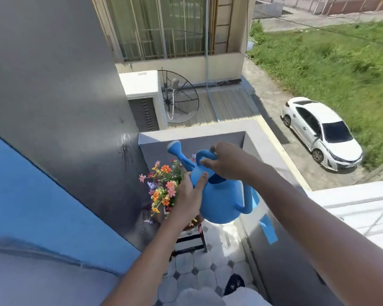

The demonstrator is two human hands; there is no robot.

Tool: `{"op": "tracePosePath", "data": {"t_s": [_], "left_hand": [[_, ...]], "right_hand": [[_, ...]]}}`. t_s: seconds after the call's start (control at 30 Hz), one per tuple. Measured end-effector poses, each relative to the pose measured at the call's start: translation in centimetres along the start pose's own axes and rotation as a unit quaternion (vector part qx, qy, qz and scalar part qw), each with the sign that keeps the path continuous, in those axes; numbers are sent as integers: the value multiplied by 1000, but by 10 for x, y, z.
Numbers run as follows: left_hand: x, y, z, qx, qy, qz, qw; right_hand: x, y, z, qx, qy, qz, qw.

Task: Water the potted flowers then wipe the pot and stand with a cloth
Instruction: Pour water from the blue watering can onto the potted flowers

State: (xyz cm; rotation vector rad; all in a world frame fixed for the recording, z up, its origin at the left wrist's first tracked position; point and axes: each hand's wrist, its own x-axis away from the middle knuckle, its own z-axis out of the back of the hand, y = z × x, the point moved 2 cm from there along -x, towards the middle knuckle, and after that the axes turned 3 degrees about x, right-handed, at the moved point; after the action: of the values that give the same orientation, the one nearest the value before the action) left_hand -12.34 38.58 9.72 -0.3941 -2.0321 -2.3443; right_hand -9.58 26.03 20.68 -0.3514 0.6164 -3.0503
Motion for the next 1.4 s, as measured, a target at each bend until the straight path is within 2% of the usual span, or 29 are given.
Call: {"op": "tracePosePath", "data": {"t_s": [0.23,0.43,0.9,1.13,1.4], "left_hand": [[31,6,23,-1,-12,17,1000],[44,10,32,20,-22,48,998],[50,-3,38,-4,-10,55,998],[41,-1,17,-24,-41,76,996],[23,1,-24,-18,-82,79,993]], "right_hand": [[17,-46,8,113,-41,-13,993],[22,-59,10,157,-34,-18,987],[23,-65,-4,110,-50,-12,993],[21,-43,5,90,-57,-37,994],[6,1,12,118,-73,-87,986]]}}
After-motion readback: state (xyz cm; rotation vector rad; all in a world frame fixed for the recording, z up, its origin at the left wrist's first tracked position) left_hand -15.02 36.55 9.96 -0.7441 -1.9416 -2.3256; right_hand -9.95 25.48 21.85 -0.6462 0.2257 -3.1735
